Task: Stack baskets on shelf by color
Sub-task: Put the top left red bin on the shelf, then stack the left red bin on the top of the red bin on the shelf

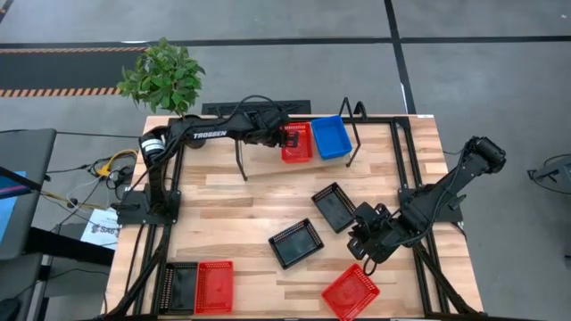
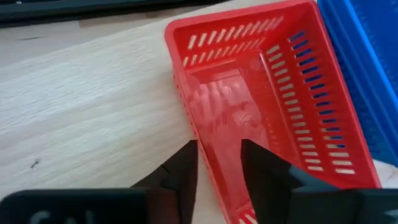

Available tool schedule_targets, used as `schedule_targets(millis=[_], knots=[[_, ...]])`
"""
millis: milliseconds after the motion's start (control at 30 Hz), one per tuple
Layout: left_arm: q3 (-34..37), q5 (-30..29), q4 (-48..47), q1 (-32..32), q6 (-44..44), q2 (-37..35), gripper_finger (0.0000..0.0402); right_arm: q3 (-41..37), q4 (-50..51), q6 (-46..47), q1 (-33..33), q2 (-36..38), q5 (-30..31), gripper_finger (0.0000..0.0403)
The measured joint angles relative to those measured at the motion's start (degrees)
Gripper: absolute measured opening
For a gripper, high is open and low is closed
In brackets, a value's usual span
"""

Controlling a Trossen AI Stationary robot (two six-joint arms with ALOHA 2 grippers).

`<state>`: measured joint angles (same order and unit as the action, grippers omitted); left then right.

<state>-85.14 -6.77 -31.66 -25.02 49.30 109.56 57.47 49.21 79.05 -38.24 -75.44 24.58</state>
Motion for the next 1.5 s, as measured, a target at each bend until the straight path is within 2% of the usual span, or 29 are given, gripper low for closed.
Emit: schedule_targets(millis=[100, 233, 367, 467, 600, 733, 967, 1133, 1267, 1367, 1500], knots=[[-0.16, 2.87, -0.27, -0.04, -3.41, -0.14, 0.0137, 0.00, 0.00, -0.16, 0.00, 0.00, 0.00, 0.0122], [-2.48, 5.24, -5.87, 0.04, -9.96, -1.83, 0.0161, 0.00, -0.04, -0.90, 0.00, 0.00, 0.00, 0.0122], [-5.92, 5.84, -16.85, 0.25, -16.65, -5.16, 0.0171, 0.00, -0.04, -0.92, 0.00, 0.00, 0.00, 0.0122], [-7.88, 9.46, -26.85, 1.66, -24.11, -8.55, 0.0170, 0.00, -0.01, -1.05, 0.00, 0.00, 0.00, 0.0122], [-8.18, 13.18, -41.55, 6.40, -33.97, -14.42, 0.0169, 0.00, -0.08, -1.05, 0.00, 0.00, 0.28, 0.0122], [-8.17, 7.53, -50.82, 15.09, -32.74, -19.89, 0.0168, 0.00, -0.43, -1.03, 0.00, 0.00, 0.40, 0.0122], [-8.13, 0.58, -52.43, 35.44, -26.47, -24.52, 0.0168, 0.00, -0.49, -1.03, 0.00, 0.02, 1.08, 0.0122], [-7.70, -0.88, -52.34, 47.30, -23.47, -24.15, 0.0168, -0.02, -0.57, -1.03, 0.00, 0.02, 1.07, 0.0122], [-3.05, -1.24, -49.10, 52.57, -20.86, -24.09, 0.0168, -0.02, -0.59, -1.03, 0.00, 0.02, 1.07, 0.0122], [2.25, 1.64, -48.28, 54.80, -17.95, -24.17, 0.0168, -0.02, -0.61, -1.03, 0.00, 0.02, 1.07, 0.0122], [10.56, 5.36, -41.98, 56.82, -18.38, -24.06, 0.0168, -0.02, -0.61, -1.07, 0.00, 0.02, 1.07, 0.0122]])
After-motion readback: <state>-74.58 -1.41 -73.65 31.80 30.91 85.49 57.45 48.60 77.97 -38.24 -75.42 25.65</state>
